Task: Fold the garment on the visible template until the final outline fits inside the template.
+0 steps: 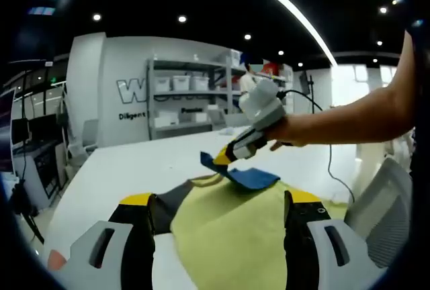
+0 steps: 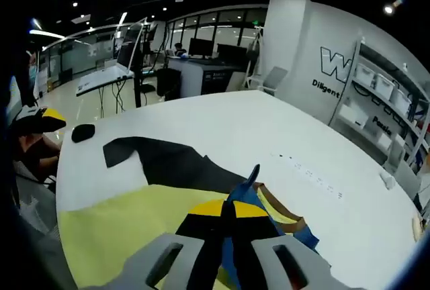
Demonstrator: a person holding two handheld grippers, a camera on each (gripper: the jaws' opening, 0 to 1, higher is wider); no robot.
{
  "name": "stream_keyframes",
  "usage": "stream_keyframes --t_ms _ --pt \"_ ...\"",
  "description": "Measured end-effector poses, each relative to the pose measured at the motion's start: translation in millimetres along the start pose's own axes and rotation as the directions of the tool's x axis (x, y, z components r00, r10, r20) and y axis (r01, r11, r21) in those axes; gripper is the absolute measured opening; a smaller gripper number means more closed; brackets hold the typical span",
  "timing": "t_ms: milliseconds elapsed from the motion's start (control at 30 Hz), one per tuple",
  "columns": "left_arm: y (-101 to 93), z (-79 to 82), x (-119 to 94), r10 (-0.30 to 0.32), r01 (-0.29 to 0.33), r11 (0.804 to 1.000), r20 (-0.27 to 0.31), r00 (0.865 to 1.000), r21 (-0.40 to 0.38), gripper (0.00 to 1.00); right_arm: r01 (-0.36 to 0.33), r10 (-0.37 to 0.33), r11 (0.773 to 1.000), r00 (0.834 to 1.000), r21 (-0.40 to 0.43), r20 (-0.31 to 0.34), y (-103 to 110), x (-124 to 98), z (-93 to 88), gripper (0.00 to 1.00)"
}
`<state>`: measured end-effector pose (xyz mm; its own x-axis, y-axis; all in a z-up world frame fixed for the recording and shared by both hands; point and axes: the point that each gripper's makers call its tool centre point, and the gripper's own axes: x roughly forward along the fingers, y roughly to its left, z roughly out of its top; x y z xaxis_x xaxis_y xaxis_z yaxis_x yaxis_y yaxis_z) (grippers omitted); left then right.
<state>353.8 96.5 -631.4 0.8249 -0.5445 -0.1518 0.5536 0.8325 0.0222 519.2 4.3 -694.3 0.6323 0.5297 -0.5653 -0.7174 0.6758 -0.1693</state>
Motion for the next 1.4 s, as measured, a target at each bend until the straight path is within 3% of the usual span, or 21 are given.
stream_keyframes --t_ms 400,800,1000,1400 --pt "-0.9 -3.9 3 -0.008 0.009 1.0 -0.021 1.0 0.009 0.76 -0.046 0.045 0.999 0.997 -0.025 -0.062 32 35 -18.5 0.0" --pt "-1.0 -5.7 2 -0.009 0.009 1.0 -0.03 1.0 0.008 0.76 -0.101 0.1 0.995 0.992 -0.003 -0.075 50 52 -27.1 0.0" --pt "-0.7 -6.9 2 -0.008 0.009 1.0 -0.034 0.999 0.008 0.75 -0.114 0.113 0.993 0.991 -0.013 -0.065 56 51 -24.0 0.0" --pt "-3.0 -8.3 3 -0.015 0.016 1.0 -0.042 0.999 0.011 0.75 -0.095 0.094 0.995 0.994 -0.007 -0.046 45 37 -23.0 0.0"
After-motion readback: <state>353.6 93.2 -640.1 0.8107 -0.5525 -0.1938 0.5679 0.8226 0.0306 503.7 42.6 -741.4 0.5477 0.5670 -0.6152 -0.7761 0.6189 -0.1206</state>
